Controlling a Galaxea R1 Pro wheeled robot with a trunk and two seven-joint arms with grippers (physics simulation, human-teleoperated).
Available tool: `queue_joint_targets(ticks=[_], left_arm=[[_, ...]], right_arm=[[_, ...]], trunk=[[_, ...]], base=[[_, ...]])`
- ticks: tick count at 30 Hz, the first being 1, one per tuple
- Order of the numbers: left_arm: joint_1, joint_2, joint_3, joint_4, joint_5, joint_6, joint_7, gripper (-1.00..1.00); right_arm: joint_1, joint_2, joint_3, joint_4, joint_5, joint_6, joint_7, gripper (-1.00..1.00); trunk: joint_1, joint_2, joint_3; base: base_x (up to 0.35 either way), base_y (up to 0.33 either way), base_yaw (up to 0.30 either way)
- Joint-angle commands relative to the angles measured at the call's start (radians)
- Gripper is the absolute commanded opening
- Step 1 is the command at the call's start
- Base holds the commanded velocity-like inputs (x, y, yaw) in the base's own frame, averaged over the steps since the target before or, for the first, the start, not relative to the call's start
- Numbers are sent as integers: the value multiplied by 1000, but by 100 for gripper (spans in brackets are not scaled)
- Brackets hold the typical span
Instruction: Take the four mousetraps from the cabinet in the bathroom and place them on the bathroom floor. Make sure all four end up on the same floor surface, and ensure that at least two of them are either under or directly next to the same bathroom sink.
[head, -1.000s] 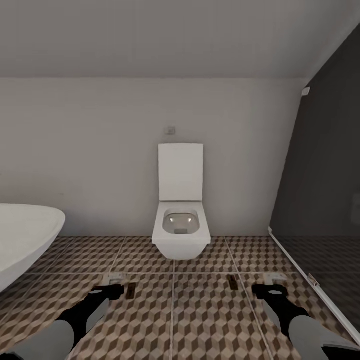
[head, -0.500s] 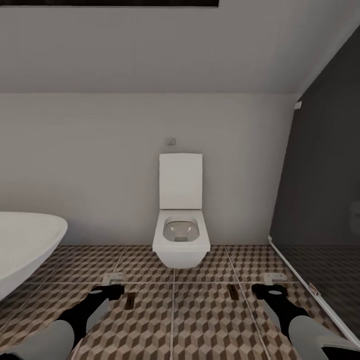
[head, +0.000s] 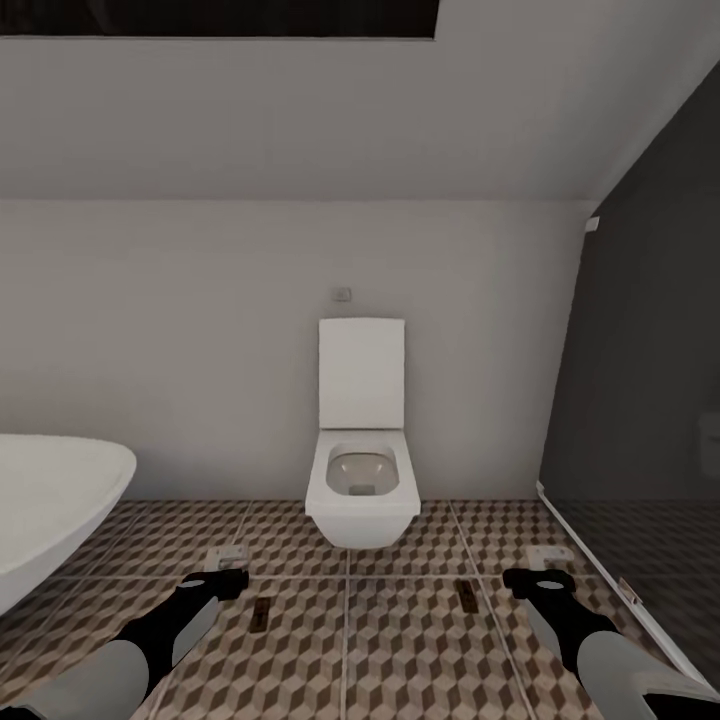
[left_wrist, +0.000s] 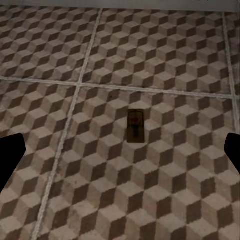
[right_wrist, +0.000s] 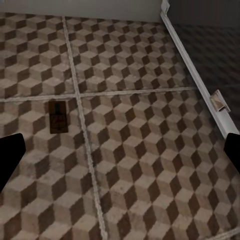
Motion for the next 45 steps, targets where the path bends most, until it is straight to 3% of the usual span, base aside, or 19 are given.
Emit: queue_joint_targets(ticks=[1,45], left_arm=[[0,1,-8,-3,8,5,8,100],[0,2,-8,-1,8,6,8,100]], right_arm=[[0,1,-7,-2,10,6,0,100],[0,1,-7,-1,9,5,0,100]], trunk=[[-4,7,2],[-173,315,140]], base=[[0,0,0],[0,0,0]])
